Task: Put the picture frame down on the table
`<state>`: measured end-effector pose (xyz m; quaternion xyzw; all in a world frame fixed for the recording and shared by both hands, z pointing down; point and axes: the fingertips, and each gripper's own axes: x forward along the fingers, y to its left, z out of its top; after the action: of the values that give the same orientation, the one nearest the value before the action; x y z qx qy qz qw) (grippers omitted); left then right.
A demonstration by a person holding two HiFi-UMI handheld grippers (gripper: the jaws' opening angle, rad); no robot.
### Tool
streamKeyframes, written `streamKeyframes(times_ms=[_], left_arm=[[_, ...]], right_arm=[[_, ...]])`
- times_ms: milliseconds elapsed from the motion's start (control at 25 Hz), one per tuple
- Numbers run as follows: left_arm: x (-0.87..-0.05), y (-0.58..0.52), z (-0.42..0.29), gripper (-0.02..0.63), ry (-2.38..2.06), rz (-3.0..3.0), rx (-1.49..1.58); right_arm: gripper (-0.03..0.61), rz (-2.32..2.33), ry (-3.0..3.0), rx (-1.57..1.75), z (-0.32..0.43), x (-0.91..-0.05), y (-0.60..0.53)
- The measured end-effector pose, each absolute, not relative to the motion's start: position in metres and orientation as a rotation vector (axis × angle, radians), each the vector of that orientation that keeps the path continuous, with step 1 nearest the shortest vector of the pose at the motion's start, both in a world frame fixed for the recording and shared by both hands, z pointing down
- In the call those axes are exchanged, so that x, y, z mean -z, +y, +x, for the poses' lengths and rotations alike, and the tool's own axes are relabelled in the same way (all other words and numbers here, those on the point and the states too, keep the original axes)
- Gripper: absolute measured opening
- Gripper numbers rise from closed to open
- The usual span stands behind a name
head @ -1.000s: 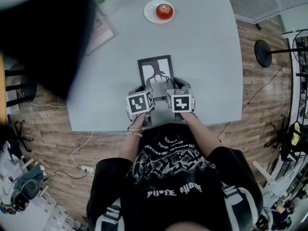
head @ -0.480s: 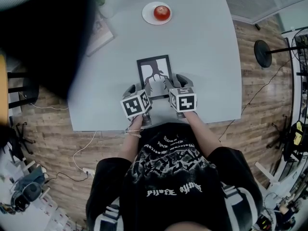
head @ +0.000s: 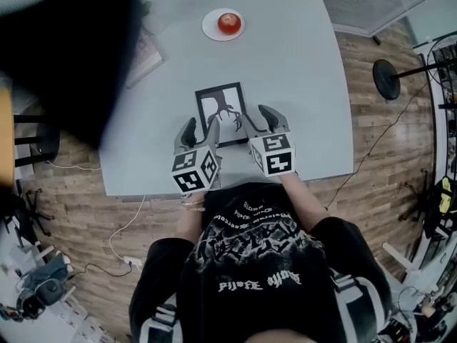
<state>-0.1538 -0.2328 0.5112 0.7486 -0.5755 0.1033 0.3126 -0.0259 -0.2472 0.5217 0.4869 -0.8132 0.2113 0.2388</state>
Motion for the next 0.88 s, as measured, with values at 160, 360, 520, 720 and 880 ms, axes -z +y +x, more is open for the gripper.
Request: streamKeyframes(times_ms=[160, 360, 520, 720, 880], left_arm=[[-0.485, -0.221, -0.142, 0.204, -1.532, 2.116, -0.243], [-0.451, -0.212, -0.137, 0.202, -1.57, 2.241, -0.215], [-0.424, -0.212, -0.137, 0.202, -1.62, 2.292, -0.178], [-0.396, -0.214, -0.14, 0.202, -1.654, 2.322, -0.123], [-0.394, -0.218, -0.136, 0.201, -1.64, 2.328, -0.105]], right_arm=[[0.181, 1.364, -2.27, -0.502, -0.012, -0.498, -0.24], [0.18, 1.413, -2.345, -0.414, 0.008, -0.462, -0.234], [0.18, 1.434, -2.412, -0.305, 0.02, -0.431, -0.233], [0.18, 1.438, -2.505, -0.234, 0.028, -0.404, -0.233], [0.179, 1.428, -2.531, -0.25, 0.031, -0.404, -0.236]])
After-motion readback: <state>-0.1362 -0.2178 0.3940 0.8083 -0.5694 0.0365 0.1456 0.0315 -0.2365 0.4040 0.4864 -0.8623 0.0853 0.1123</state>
